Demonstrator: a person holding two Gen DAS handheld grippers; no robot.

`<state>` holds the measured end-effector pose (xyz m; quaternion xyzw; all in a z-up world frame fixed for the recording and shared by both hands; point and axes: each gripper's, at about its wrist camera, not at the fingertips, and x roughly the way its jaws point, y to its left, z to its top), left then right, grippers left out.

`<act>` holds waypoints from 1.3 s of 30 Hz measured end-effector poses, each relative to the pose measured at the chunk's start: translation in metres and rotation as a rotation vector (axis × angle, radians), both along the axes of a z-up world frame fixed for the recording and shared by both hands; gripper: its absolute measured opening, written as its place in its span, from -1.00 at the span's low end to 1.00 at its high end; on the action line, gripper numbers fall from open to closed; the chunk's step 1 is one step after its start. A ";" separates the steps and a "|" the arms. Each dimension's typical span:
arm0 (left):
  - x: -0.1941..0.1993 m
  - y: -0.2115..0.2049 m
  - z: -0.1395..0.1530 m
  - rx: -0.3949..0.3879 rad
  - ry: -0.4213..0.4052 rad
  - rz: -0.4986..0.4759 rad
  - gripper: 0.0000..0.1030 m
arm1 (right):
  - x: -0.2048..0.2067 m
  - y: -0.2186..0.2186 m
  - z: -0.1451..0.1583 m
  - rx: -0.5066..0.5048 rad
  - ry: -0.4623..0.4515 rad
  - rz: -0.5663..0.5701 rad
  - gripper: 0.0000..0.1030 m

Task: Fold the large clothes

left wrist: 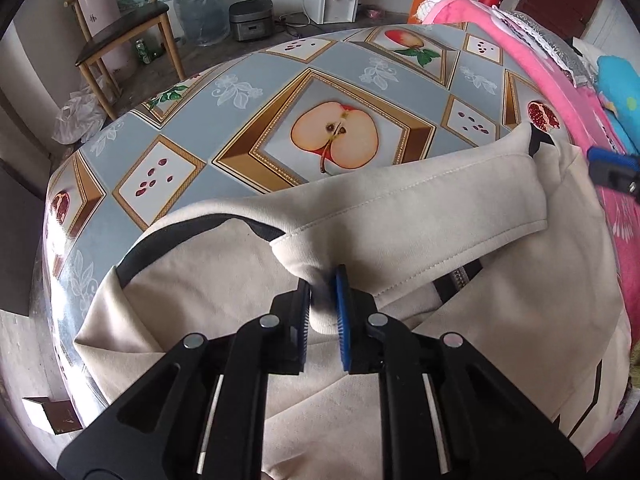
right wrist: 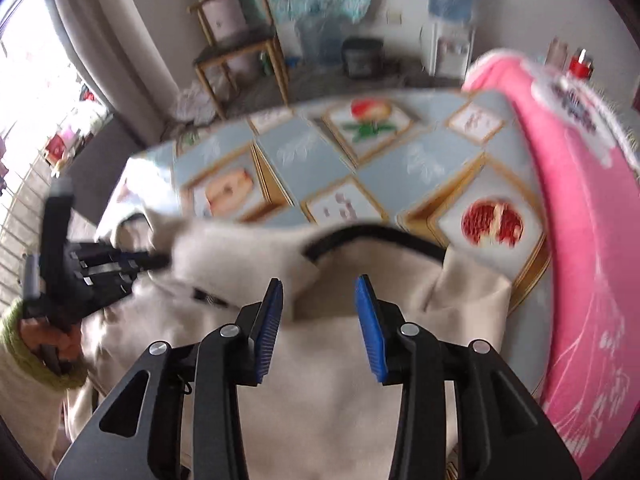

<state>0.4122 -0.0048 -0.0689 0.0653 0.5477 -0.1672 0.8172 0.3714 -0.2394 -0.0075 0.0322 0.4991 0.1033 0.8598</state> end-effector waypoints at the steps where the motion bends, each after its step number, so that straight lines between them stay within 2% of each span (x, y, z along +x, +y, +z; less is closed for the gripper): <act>1: 0.000 0.000 0.000 0.000 -0.002 0.001 -0.75 | 0.002 0.005 0.004 0.006 -0.015 0.025 -0.27; 4: -0.003 0.002 0.000 -0.012 -0.006 0.010 -0.75 | 0.014 0.055 -0.001 -0.017 -0.051 0.125 -0.27; 8: -0.009 0.004 0.001 -0.010 -0.010 0.006 -0.75 | 0.025 0.093 -0.040 -0.018 -0.007 0.182 -0.27; 10: -0.010 0.005 0.002 -0.012 -0.007 0.007 -0.74 | 0.022 0.101 -0.057 -0.077 0.008 0.186 -0.27; 11: -0.011 0.006 0.003 -0.020 -0.001 0.010 -0.74 | 0.017 0.101 -0.062 -0.094 -0.014 0.191 -0.27; 14: -0.014 0.014 0.010 -0.053 0.008 0.024 -0.71 | 0.014 0.104 -0.064 -0.105 0.000 0.201 -0.28; 20: -0.026 0.036 0.042 -0.106 -0.057 0.077 -0.72 | 0.004 0.108 -0.070 -0.164 -0.015 0.232 -0.27; 23: -0.021 0.028 0.051 -0.114 -0.080 0.072 -0.72 | 0.007 0.110 -0.071 -0.157 -0.009 0.217 -0.27; 28: -0.002 -0.005 0.033 -0.142 -0.030 0.038 -0.72 | 0.008 0.110 -0.072 -0.156 -0.001 0.218 -0.27; 32: 0.000 -0.018 0.006 -0.079 0.012 0.025 -0.72 | 0.007 0.106 -0.072 -0.143 -0.001 0.231 -0.27; 36: -0.007 -0.015 0.002 -0.086 -0.006 0.017 -0.72 | 0.006 0.095 -0.070 -0.125 0.014 0.242 -0.27; 39: -0.008 -0.016 0.002 -0.078 -0.010 0.006 -0.72 | 0.006 0.073 -0.066 -0.091 0.032 0.205 -0.28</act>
